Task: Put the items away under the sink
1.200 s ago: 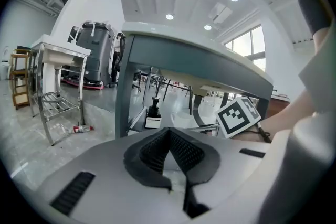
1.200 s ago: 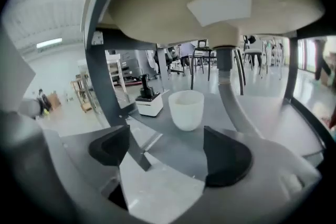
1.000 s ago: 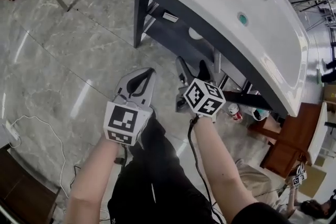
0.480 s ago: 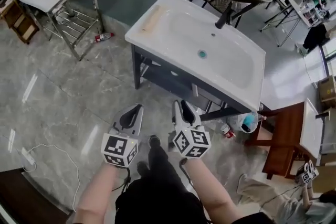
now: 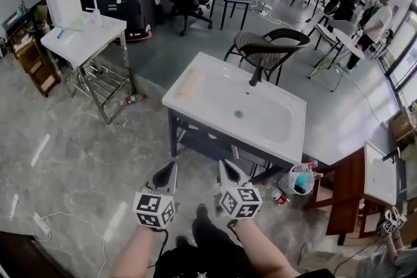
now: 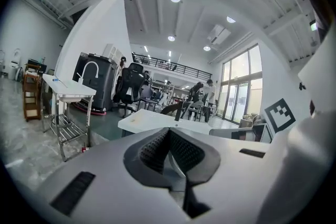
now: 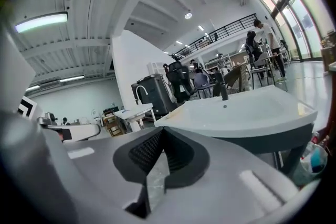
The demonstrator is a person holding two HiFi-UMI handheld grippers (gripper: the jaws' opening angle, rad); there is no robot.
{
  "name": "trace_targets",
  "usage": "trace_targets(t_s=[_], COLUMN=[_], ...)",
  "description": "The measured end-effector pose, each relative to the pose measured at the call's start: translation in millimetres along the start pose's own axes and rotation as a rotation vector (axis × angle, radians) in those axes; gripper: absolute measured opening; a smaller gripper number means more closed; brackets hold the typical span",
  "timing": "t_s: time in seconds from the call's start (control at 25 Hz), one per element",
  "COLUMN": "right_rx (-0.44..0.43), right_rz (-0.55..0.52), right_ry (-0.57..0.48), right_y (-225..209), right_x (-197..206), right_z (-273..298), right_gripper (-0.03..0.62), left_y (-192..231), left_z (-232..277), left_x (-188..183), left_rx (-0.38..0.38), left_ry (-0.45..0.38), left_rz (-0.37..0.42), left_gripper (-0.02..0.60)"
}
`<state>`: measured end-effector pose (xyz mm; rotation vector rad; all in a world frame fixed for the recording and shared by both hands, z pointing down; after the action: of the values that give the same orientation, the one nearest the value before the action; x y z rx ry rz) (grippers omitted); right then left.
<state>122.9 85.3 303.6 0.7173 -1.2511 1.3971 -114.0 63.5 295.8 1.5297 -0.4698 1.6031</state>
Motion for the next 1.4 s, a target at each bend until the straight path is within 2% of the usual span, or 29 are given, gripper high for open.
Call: trace_targets(t_s=[0.2, 0.4, 0.56, 0.8, 1.04, 1.24, 1.4], right_rx=[-0.036, -0.059, -0.092, -0.128, -0.248, -0.220, -0.191], right_rz=[-0.005, -0.006, -0.002, 0.018, -0.001, 0.036, 0.023], right_ry=[-0.026, -0.016, -0.034, 0.017, 0.030, 0.104, 0.154], right_y=[2, -12, -30, -60, -68, -73, -62], right_x=[-20, -33, -50, -69, -83, -78, -69], right_z=[7, 43, 85, 149, 195, 228, 254], right_gripper=[0.003, 0.003, 0.003, 0.003, 0.004, 0.005, 0.006], left_y=[-12, -3, 10, 35, 57, 80, 118], left_z=[4, 26, 54, 101, 135, 150, 162], left_x=[-12, -18, -28, -47, -50, -57, -60], left_rx=[0.030, -0.010, -0.022, -0.088, -0.164, -0.185, -0.174], left_ry=[0.027, 0.015, 0.045, 0.063, 0.083, 0.101, 0.107], left_rz=[0.063, 0.034, 0.075, 0.090, 0.093, 0.077, 0.057], left_gripper=[0.009, 0.009, 0.009, 0.009, 0.009, 0.009, 0.009])
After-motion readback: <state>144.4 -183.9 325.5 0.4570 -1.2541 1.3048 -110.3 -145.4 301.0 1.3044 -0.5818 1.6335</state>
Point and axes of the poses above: the fingertips, and each gripper's own axes: z forward along the fingers, y to its left, x out of its underside, the point moved 10 cm from there along -z, backward along the fingers, and after that the axes turned 2 degrees about x, right-handed, at the moved point
